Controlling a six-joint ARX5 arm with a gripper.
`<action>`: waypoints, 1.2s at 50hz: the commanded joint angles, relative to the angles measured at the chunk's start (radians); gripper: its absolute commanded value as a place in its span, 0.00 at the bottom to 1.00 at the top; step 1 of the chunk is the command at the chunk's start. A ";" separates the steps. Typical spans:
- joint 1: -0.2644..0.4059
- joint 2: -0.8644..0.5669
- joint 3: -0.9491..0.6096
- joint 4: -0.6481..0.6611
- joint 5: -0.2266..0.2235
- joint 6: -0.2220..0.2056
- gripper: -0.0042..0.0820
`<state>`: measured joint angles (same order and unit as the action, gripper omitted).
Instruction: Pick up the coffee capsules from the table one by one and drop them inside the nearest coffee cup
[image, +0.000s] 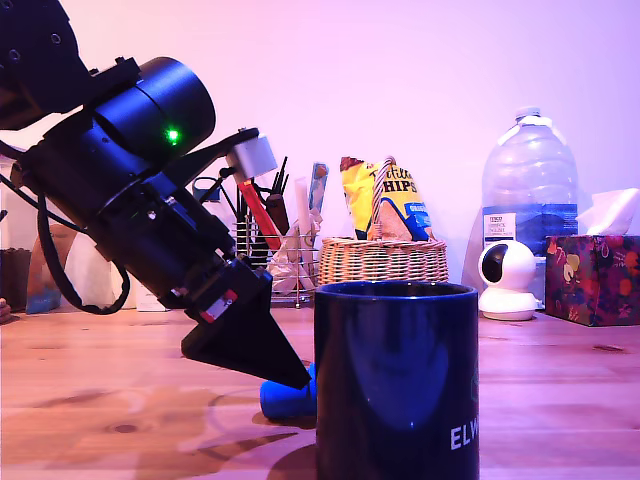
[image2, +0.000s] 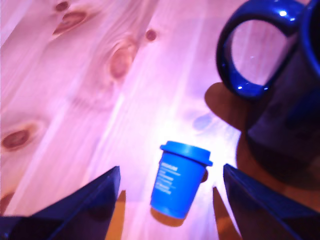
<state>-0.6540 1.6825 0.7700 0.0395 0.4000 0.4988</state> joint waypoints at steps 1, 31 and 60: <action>0.000 0.042 -0.018 0.018 0.014 0.007 0.74; -0.001 0.107 -0.018 0.044 0.027 0.006 0.72; -0.001 0.107 -0.018 0.013 0.002 -0.010 0.29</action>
<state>-0.6537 1.7718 0.7696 0.0681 0.4099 0.4969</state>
